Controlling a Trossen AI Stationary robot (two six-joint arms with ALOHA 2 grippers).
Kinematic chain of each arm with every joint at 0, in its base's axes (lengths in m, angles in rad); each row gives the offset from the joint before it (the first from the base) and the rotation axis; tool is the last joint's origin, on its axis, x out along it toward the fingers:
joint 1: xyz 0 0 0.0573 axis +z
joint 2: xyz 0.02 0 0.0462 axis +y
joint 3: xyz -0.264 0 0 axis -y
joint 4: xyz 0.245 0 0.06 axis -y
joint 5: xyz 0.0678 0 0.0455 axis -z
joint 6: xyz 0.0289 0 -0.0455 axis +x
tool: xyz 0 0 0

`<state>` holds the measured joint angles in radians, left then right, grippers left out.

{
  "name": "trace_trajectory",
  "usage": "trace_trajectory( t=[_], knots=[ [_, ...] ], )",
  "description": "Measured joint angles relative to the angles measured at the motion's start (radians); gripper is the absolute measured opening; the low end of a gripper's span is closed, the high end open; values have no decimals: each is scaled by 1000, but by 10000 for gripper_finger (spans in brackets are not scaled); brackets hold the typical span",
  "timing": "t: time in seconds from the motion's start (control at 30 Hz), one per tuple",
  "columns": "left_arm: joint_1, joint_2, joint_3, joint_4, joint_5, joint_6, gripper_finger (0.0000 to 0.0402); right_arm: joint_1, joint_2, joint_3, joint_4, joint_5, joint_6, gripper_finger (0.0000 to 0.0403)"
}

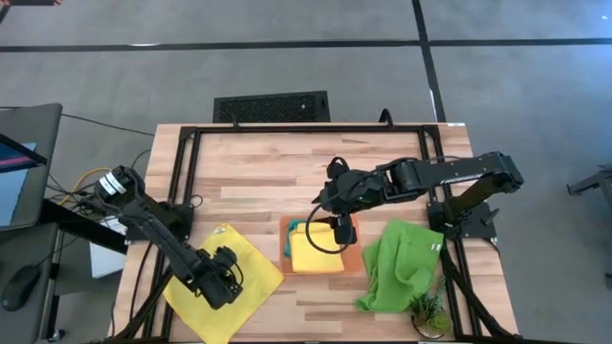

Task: Fold microfiber towels
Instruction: Fold the yellow towel

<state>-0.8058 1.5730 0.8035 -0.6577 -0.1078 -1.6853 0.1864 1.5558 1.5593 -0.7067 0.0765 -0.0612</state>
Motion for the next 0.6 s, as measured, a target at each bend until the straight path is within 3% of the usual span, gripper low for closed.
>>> trace_trajectory(
  t=[0.37, 0.6],
  knots=[
    [197, -5, -51, -7, 31, 209, 170, -17, 0, 0, -22, 1, -26, 244],
    [366, -4, -53, -86, -36, 344, 170, -43, 0, 0, -38, 2, -53, 244]
  ],
)
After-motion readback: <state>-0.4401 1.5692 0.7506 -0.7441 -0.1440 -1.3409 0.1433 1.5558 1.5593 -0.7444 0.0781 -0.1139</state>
